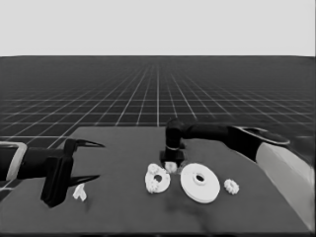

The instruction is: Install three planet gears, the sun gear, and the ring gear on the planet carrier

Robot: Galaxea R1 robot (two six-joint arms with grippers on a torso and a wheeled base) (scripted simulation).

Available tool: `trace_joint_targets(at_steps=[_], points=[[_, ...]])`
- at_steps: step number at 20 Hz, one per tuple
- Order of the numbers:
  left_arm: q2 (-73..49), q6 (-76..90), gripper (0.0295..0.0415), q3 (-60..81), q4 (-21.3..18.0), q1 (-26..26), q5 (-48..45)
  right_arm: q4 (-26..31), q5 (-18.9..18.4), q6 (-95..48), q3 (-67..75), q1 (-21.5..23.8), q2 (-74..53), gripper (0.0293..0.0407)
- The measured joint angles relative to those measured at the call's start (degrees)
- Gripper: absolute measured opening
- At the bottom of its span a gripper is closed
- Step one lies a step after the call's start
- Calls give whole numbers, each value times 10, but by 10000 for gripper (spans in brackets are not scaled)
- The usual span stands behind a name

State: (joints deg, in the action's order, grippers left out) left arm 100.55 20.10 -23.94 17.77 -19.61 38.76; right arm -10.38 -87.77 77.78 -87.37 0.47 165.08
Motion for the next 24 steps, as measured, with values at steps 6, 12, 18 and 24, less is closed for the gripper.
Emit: trace_joint_targets(at_steps=[6, 12, 18, 24], points=[[0, 0, 385, 0, 0, 0, 0, -56, 17, -19, -54, -59, 29, 312], [0, 0, 385, 0, 0, 0, 0, -82, 30, -34, -81, -88, 37, 312], [0, 0, 385, 0, 0, 0, 0, -83, 31, -34, -82, -89, 38, 383], [0, 0, 385, 0, 0, 0, 0, -83, 31, -35, -82, -89, 38, 385]])
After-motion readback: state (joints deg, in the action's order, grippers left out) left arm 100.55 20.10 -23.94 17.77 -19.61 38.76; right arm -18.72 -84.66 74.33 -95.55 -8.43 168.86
